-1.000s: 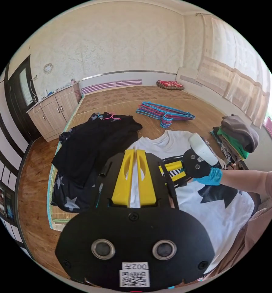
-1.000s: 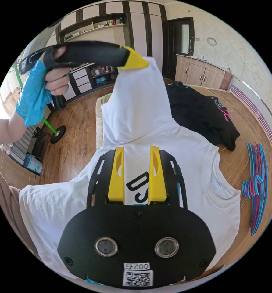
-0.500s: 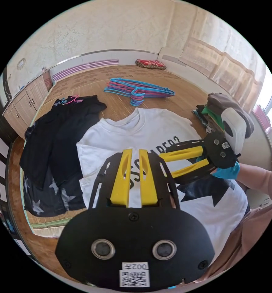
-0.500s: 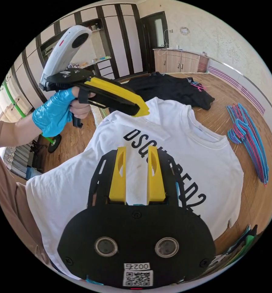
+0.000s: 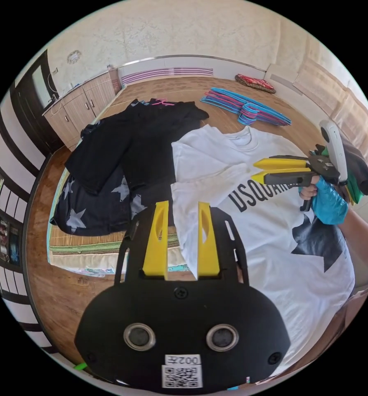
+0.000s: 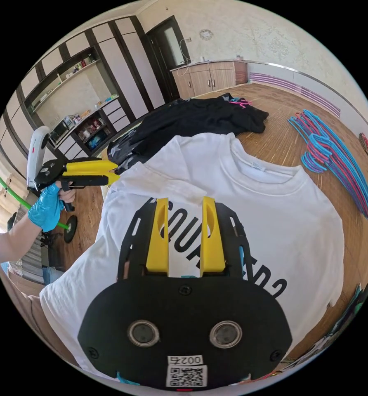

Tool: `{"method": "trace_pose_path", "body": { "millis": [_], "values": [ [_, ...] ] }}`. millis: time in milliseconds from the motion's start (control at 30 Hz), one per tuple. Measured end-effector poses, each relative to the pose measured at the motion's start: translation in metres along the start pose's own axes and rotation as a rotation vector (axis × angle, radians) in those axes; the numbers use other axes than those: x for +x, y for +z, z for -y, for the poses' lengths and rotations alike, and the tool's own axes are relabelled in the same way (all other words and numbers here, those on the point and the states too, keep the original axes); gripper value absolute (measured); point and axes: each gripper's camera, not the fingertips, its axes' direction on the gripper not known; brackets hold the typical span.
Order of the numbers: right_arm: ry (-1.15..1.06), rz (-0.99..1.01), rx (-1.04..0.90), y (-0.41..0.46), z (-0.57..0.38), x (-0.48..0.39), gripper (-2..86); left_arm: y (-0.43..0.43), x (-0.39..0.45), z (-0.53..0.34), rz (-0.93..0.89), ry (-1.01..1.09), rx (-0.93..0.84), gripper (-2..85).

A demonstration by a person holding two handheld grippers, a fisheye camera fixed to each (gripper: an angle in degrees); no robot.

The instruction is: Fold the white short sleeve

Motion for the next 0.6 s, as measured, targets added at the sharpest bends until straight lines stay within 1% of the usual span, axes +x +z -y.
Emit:
{"method": "trace_pose_path", "body": {
  "millis": [133,200,267,367,500,600],
  "values": [
    [0.06,0.03,-0.016,0.012,0.008,0.011,10.1,0.019,-0.011,0.001,-0.035,-0.02,-0.038,6.1],
    [0.067,0.015,-0.029,0.015,0.012,0.011,7.9,0.021,-0.014,0.003,-0.057,-0.016,-0.038,4.7],
    [0.061,-0.03,-0.049,0.017,0.014,0.009,3.2,0.023,-0.018,0.005,-0.09,-0.006,-0.044,2.6],
    [0.028,-0.068,-0.041,0.013,0.014,0.005,0.1,0.02,-0.021,0.003,-0.119,0.013,-0.034,-0.2],
    [-0.015,-0.106,-0.042,0.006,0.012,0.002,-0.5,0.005,-0.021,-0.005,-0.118,0.032,0.006,-0.9],
    [-0.028,-0.097,-0.042,0.001,0.008,0.004,-0.4,-0.008,-0.017,-0.014,-0.133,0.065,0.023,-1.0]
  ]
}}
